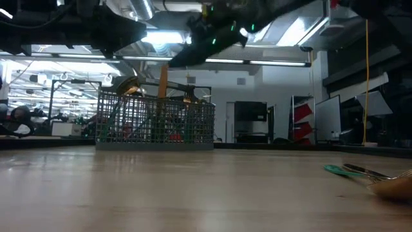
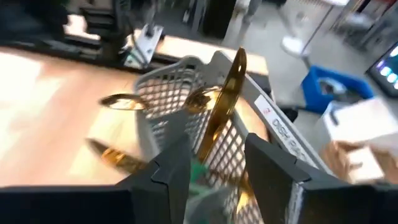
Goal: Sort silverware
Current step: Put the spoon into the left section of the silverware holder
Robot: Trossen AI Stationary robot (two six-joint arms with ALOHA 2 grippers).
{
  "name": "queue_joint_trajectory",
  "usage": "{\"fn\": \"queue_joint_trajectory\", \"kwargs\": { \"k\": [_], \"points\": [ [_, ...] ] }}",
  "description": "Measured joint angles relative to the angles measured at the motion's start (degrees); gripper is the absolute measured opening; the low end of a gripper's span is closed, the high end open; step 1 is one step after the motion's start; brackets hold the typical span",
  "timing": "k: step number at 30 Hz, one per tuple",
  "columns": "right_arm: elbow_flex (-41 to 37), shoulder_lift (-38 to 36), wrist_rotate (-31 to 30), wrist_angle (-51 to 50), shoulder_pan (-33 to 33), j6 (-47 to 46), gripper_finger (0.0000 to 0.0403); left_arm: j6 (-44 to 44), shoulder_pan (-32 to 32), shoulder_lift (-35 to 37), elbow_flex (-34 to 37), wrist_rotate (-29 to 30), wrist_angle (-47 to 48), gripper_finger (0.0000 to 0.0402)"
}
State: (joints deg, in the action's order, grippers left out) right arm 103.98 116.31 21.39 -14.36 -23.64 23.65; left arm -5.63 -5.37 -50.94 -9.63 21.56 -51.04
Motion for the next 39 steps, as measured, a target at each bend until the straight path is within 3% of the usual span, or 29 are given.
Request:
{"fn": "queue_joint_trajectory", "kwargs": {
  "k": [10, 14, 18, 26, 30, 34, 39],
  "points": [
    [20.10, -3.14, 2.09, -49.47, 1.84, -4.94, 0.0150, 2.03, -0.02, -0.05, 0.00, -3.08, 2.36, 0.0131],
    [21.69, -3.32, 5.56, -62.39, 5.24, -8.93, 0.0150, 3.72, 0.00, -0.28, 0.00, -6.98, 2.45, 0.0131],
    [21.73, -3.45, 4.84, -75.02, 9.91, -9.80, 0.0150, 8.05, -0.71, -2.10, -0.32, -11.49, 0.41, 0.0131],
    [20.35, -5.23, 1.11, -75.64, 20.09, -14.15, 0.0149, 13.73, -5.10, -12.91, -10.18, -11.60, 1.54, 0.0131],
    [17.79, -8.58, -5.41, -75.50, 25.42, -17.83, 0.0149, 13.73, -7.87, -20.39, -16.88, -12.00, 4.71, 0.0131],
    [10.07, -15.62, -16.44, -75.61, 31.04, -27.01, 0.0149, 17.12, -10.45, -29.33, -25.57, -12.04, 9.05, 0.0131],
    [-3.91, -25.20, -24.62, -75.09, 39.55, -43.54, 0.0149, 23.50, -12.09, -40.03, -39.09, -12.21, 20.17, 0.0131]
  ]
}}
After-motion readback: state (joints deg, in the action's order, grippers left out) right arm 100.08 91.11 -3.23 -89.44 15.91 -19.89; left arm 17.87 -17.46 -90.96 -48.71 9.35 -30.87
